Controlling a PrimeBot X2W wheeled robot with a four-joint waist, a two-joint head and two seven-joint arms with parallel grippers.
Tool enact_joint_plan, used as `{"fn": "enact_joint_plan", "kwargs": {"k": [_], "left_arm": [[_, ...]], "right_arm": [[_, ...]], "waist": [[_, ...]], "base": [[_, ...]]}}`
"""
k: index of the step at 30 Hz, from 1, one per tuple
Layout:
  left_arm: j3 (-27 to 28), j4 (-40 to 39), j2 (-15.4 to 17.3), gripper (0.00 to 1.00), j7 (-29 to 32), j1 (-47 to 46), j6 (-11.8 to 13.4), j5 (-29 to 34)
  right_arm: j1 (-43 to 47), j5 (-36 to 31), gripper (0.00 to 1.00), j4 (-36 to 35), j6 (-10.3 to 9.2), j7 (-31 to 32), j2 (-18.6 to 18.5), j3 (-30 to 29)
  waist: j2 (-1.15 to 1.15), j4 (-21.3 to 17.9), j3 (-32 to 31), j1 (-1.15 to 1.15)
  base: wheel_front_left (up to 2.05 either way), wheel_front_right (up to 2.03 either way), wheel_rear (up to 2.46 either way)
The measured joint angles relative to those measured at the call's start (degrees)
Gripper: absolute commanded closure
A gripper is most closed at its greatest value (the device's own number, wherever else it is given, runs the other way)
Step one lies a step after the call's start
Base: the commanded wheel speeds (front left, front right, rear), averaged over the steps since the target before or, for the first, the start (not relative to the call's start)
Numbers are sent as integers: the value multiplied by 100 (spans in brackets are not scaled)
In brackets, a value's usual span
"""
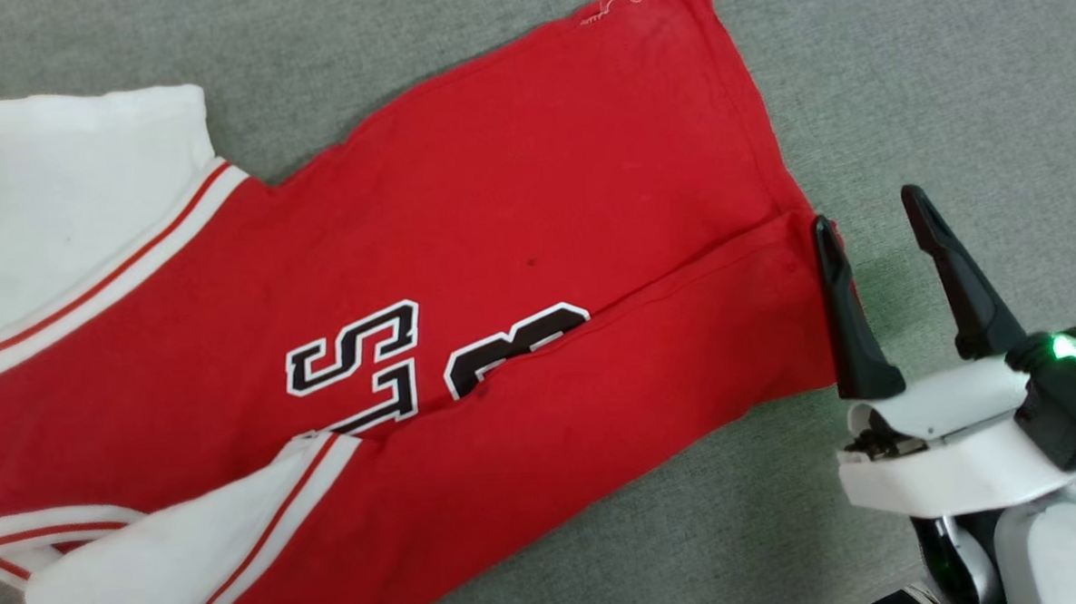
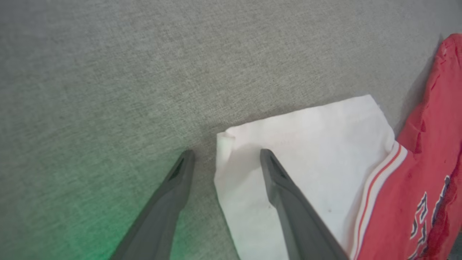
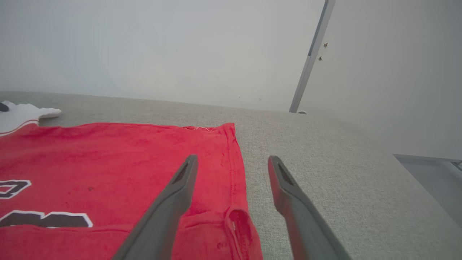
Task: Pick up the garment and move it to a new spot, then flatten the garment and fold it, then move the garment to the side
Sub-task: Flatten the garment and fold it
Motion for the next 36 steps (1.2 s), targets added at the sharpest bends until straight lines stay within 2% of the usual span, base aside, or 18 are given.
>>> {"fn": "enact_joint_plan", "kwargs": {"k": [1,4,7,11,16,20,25,33,34,35,36], "left_arm": [[1,-60,-1,99,58,-14,1,-7],[0,-169,-30,100,97,-34,1,-12],[9,-287,-129,100,46,-67,0,23],[26,-505,-247,100,18,-205,0,110],[46,-738,-349,100,-57,-331,-1,147],[29,-913,-432,100,-158,-396,-1,198],[-44,-1081,-570,100,-265,-488,-5,258],[-200,-1251,-624,100,-379,-669,-14,314],[-220,-1276,-619,100,-405,-681,-14,319],[-235,-1293,-614,100,-415,-698,-15,319],[-249,-1306,-609,100,-439,-711,-15,318]], "right_arm": [[-23,8,0,-1,0,60,0,-21],[-337,73,0,-15,0,434,0,-30],[-876,-62,0,11,1,1191,2,-107],[-1817,-630,0,200,1,2854,2,-24],[-3082,-602,0,467,1,4930,14,-98],[-3774,-470,0,715,1,6146,11,-383],[-4106,-354,0,899,1,6864,11,-836],[-3964,-385,0,939,0,7012,-100,-1330],[-3964,-392,9,932,0,6991,-100,-1339],[-3960,-392,53,924,0,6973,-99,-1355],[-3952,-392,73,912,0,6953,-93,-1358]], "waist": [[0,15,13,0],[0,94,33,0],[0,192,60,-1],[0,370,149,0],[0,619,310,0],[0,827,436,0],[0,1118,569,0],[0,1436,768,0],[0,1452,791,-1],[0,1465,811,0],[0,1473,827,0]], "base": [[0,0,0],[0,0,0],[0,0,0],[0,0,0],[0,0,0],[0,0,0],[0,0,0],[0,0,0],[0,0,0],[0,0,0],[0,0,0]]}}
